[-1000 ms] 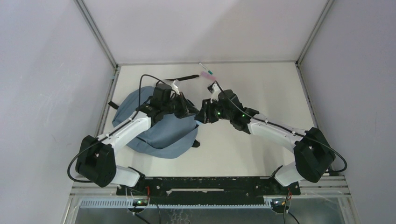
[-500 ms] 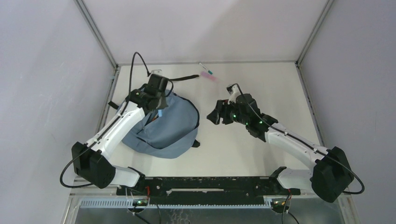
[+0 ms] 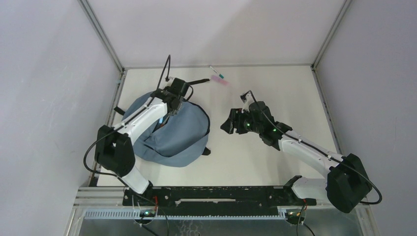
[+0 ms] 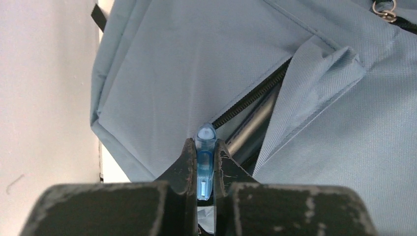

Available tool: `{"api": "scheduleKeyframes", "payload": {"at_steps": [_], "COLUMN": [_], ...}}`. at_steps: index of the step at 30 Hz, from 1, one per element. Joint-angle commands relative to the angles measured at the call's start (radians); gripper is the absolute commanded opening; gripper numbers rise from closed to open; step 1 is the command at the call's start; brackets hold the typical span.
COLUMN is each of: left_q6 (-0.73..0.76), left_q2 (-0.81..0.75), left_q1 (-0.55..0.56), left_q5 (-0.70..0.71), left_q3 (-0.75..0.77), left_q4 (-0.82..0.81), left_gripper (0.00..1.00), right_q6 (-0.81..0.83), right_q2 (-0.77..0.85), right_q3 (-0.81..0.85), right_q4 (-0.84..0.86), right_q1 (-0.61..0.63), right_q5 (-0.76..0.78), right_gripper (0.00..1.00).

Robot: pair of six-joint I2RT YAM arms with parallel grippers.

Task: Pack the student bag
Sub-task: Place the stationery in the student bag.

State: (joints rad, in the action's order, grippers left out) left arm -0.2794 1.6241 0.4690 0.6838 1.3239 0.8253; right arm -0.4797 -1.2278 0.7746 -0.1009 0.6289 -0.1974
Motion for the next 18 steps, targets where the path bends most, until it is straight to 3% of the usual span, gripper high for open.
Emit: {"api": "scheduleKeyframes", "payload": {"at_steps": [1,4,5,11,15,18], "left_q6": [0.022,0.011,0.006,-0.024,-0.053,-0.076], "left_q2": [-0.003,-0.002,-0.005,-0.088,-0.237,-0.410], "left_q1": [0.004,0.009,0.012,0.019,0.023,0.023], "left_q5": [0.058,0.031,0.028,-0.037,-0.182,-0.335], "left_q3": [0.079,0.076,0.076,0.095,0.103,0.027], "left_q4": [0.002,0.020,0.027,0.064,0.030,-0.093], "left_gripper": [0.15,0.56,0.63,0.64,0.64,0.66], "right_q6": [-0.013,-0.013,-0.013,0.035,0.093,0.110], "right_q2": [0.009,0.007,0.006,-0.028,-0.171,-0.329], "right_q3": [0.005,0.005,0.005,0.076,0.210,0.370], "right_q4": [0.035,0.048,0.055,0.017,-0.068,-0.148], "right_q1": [-0.009,-0.037,-0.051,-0.123,-0.167,-0.201], "right_q5": [-0.004,-0.018,-0.026,0.010,0.070,0.152], "right_gripper": [0.74,0.75,0.76,0.77,0.73,0.74]}}
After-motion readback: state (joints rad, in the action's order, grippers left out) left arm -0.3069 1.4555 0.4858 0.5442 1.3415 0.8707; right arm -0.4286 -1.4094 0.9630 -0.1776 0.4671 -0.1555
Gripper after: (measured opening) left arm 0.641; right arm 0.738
